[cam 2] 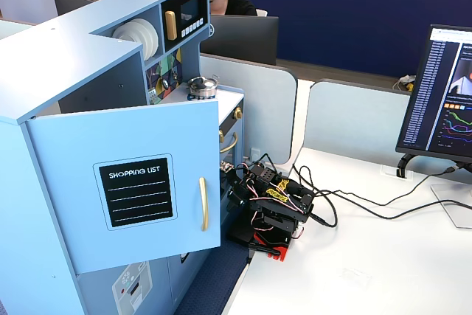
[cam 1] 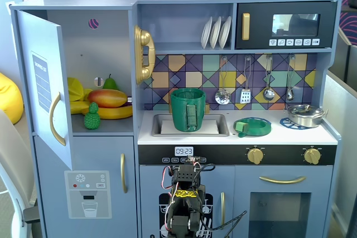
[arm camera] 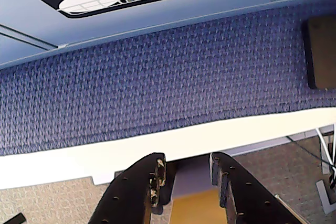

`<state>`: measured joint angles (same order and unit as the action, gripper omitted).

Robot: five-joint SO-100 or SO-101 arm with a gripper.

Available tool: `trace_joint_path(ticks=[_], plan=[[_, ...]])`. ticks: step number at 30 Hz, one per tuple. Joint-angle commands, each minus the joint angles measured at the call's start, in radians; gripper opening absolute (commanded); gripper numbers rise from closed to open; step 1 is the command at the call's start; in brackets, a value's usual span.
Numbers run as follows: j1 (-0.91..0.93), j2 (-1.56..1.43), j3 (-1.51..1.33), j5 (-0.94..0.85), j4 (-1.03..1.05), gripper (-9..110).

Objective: Pick up the green pineapple from the left cabinet and place it in the green recipient

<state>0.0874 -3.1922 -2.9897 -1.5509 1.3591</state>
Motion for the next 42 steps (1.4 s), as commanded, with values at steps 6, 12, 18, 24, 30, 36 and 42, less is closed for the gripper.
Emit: trace_joint_path(ticks=[6, 12, 18, 24, 30, 36, 42], plan=[[-0.414, 0.028, 0.041, 0.16, -0.603, 0], [-0.793, 0.092, 0.123, 0.049, -1.031, 0], [-0.934, 0.219, 0.253, -0.021, -1.098, 0], [-0.9, 0.462, 0.405, -0.035, -1.206, 4], [-0.862, 0.601, 0.538, -0.035, -1.27, 25], [-0.821, 0.699, 0.634, -0.12, -1.316, 41], [-0.818, 0.816, 0.693, -0.117, -1.445, 42]])
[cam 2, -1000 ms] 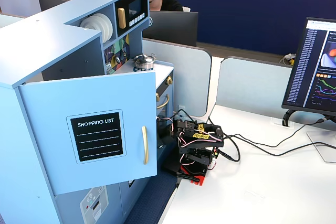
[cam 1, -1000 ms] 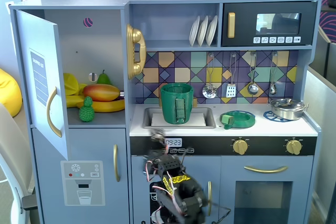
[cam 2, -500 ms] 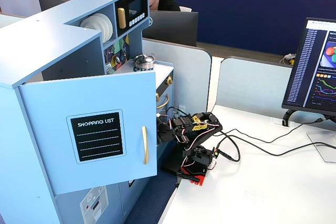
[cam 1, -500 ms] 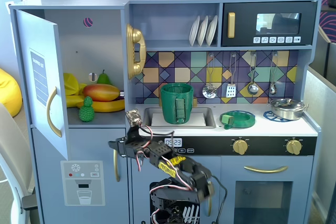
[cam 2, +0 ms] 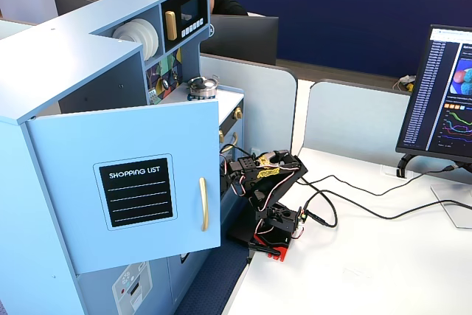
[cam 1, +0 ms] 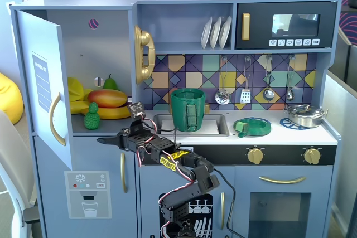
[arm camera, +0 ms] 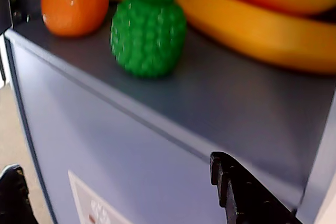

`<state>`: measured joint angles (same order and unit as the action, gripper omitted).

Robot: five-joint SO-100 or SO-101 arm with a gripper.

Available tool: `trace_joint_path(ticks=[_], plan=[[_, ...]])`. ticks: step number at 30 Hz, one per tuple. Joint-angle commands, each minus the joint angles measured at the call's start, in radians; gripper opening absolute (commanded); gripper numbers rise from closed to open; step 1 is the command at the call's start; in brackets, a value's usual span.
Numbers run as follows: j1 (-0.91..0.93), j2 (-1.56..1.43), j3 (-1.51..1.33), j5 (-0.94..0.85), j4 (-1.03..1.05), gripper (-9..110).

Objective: Pick up the green pineapple from the left cabinet and place it in the green recipient

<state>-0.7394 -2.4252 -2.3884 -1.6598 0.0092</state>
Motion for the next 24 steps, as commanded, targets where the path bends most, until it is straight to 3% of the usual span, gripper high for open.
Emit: trace_joint_path(ticks=[1, 24], plan=[[0.005, 0.067, 0.095, -0.005, -0.118, 42], [0.018, 0.454, 0.391, 0.034, -0.247, 43]])
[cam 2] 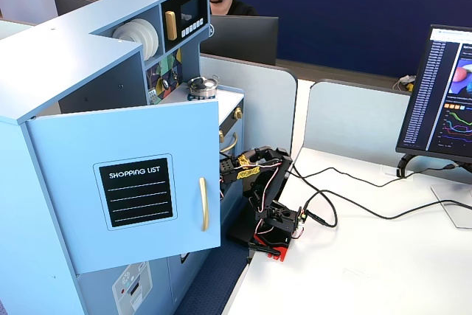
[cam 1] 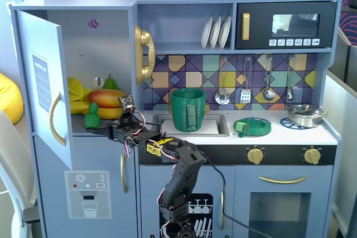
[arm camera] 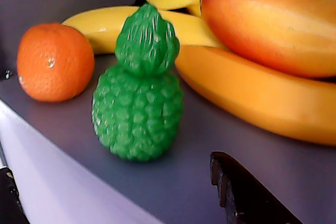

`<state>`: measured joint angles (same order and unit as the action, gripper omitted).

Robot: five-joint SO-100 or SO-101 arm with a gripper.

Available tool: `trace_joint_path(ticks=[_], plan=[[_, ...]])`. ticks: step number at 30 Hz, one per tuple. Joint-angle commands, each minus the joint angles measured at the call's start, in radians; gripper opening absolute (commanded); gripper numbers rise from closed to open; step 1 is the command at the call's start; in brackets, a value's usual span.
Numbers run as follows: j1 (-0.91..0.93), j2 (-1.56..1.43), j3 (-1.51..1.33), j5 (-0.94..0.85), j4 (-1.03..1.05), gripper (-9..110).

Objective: Pick up the green pineapple from the left cabinet and place it in the green recipient

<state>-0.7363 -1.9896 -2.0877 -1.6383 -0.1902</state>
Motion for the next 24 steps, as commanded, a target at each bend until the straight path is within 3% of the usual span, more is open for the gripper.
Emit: trace_joint_path(ticks=[1, 24], plan=[[0.015, 0.028, 0.1, 0.012, -0.048, 43], [0.008, 0.356, 0.422, 0.029, -0.058, 41]])
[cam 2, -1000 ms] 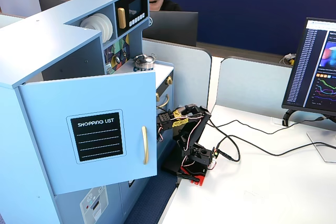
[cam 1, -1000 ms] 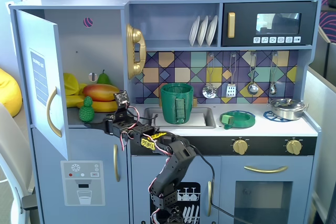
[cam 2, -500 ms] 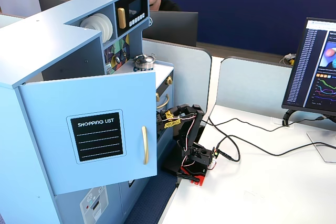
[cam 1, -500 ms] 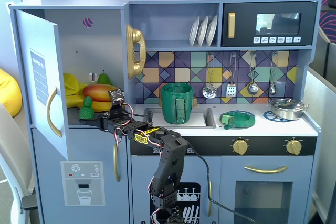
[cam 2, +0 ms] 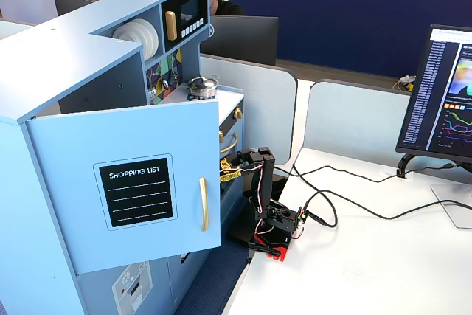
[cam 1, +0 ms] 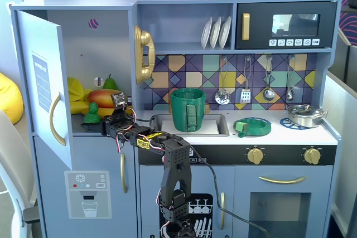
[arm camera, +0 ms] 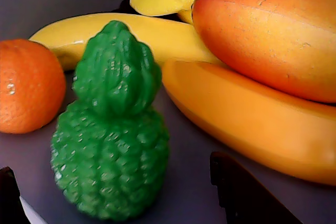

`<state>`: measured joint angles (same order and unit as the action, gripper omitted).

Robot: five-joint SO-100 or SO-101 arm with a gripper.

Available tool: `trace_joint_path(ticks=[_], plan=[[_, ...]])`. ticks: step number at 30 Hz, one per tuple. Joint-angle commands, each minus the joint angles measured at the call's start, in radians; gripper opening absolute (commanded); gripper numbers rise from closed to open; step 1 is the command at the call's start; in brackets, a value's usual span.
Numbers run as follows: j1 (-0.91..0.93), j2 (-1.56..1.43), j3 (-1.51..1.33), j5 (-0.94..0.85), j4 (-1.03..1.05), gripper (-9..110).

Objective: Pick up the green pineapple from the left cabinet and place it in the green recipient

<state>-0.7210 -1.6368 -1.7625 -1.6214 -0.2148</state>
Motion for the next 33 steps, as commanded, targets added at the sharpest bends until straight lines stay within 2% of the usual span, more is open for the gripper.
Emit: trace_joint_path(ticks=[1, 7, 12, 15, 17, 20, 28, 33], plan=[[-0.012, 0.012, 0.109, 0.012, -0.032, 41], [-0.028, 0.075, 0.181, 0.018, -0.032, 39], [-0.038, 0.087, 0.181, 0.017, -0.017, 28], [-0.052, 0.087, 0.176, -0.038, 0.006, 7], [-0.058, 0.095, 0.176, -0.084, 0.009, 0], [-0.061, 0.095, 0.176, -0.071, 0.011, 0], [-0.072, 0.005, 0.149, -0.273, 0.081, 0], [-0.094, -0.133, 0.041, -0.293, 0.092, 0]])
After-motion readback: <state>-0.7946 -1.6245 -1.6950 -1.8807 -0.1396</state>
